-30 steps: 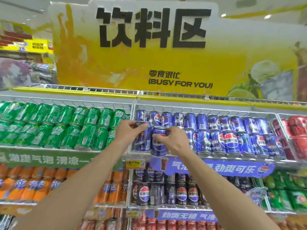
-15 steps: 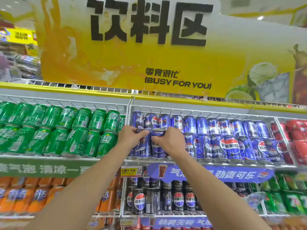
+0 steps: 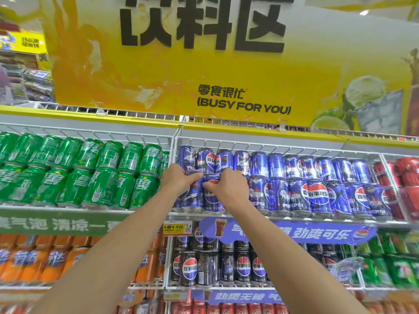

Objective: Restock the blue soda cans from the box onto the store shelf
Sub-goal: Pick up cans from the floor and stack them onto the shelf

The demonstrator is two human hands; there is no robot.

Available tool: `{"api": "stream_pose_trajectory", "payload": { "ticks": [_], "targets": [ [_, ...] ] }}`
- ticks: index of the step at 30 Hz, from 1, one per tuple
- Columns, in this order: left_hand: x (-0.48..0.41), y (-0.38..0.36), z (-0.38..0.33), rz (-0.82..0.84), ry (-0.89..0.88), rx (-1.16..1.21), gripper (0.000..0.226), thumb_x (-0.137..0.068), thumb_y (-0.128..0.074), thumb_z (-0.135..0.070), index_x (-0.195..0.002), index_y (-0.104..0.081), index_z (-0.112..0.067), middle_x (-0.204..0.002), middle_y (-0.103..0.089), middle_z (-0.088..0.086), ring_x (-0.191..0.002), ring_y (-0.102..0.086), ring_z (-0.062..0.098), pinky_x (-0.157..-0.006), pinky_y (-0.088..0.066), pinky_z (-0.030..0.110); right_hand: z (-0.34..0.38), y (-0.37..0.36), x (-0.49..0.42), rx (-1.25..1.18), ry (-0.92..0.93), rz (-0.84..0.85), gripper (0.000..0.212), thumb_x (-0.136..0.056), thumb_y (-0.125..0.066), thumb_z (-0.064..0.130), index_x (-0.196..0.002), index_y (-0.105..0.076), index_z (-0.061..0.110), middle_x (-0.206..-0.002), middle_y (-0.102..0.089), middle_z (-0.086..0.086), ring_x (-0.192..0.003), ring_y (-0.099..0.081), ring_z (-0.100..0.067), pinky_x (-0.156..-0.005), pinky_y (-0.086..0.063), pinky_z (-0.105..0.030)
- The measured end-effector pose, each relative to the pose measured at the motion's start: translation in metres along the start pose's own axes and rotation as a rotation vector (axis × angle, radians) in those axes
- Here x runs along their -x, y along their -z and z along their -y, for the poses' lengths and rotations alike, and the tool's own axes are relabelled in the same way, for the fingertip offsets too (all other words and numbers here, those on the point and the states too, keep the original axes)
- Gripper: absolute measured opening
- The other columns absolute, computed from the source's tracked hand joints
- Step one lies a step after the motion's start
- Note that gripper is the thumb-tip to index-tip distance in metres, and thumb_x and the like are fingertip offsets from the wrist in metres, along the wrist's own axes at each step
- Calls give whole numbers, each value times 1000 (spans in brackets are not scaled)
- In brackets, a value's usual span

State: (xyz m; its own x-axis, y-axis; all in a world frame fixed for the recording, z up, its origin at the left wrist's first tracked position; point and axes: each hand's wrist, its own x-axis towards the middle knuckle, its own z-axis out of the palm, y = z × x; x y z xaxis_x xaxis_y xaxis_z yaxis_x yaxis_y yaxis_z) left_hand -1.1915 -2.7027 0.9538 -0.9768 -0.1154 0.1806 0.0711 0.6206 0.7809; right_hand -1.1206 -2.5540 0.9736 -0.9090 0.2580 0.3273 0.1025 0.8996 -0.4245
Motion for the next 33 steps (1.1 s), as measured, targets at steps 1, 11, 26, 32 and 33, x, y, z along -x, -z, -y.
{"api": "stream_pose_trajectory", "payload": {
  "ticks": [1, 11, 26, 32, 33],
  "targets": [
    [-1, 0, -1, 5, 1, -8, 58, -70, -81, -64, -62, -54, -12, -58, -58, 8, -54, -55, 24, -55, -41, 32, 1, 1, 0, 10, 1, -2, 60, -82, -78, 53, -59, -40, 15, -53, -42, 1, -45, -38, -15, -42, -26, -29],
    [-5, -4, 2, 126, -33, -55, 59, -73, -83, -57, -63, -46, -12, -59, -48, 8, -57, -47, 23, -59, -36, 34, -1, -2, -6, 91, -3, -59, 50, -89, -72, 51, -72, -47, 12, -90, -57, -9, -70, -51, -28, -60, -37, -34],
    [12, -9, 4, -3, 60, 39, 58, -74, -83, -57, -67, -47, -11, -57, -41, -3, -54, -43, 21, -63, -49, 43, -5, -5, 0, 117, 53, -18, 37, -95, -69, 40, -84, -50, 11, -109, -58, -15, -72, -51, -28, -62, -41, -35],
    [18, -10, 4, -24, 43, 59, 62, -76, -81, -55, -59, -37, -14, -51, -39, 1, -47, -38, 22, -56, -41, 37, -5, -6, 1, 114, 54, -17, 36, -95, -69, 38, -82, -49, 11, -109, -57, -14, -70, -51, -28, -62, -41, -35],
    [17, -8, 3, -14, 44, 58, 62, -76, -81, -55, -59, -37, -14, -52, -39, 1, -48, -40, 22, -57, -40, 37, -5, -6, 0, 110, 51, -17, 36, -95, -69, 38, -81, -49, 11, -109, -57, -14, -69, -51, -28, -61, -41, -35]
  ]
}}
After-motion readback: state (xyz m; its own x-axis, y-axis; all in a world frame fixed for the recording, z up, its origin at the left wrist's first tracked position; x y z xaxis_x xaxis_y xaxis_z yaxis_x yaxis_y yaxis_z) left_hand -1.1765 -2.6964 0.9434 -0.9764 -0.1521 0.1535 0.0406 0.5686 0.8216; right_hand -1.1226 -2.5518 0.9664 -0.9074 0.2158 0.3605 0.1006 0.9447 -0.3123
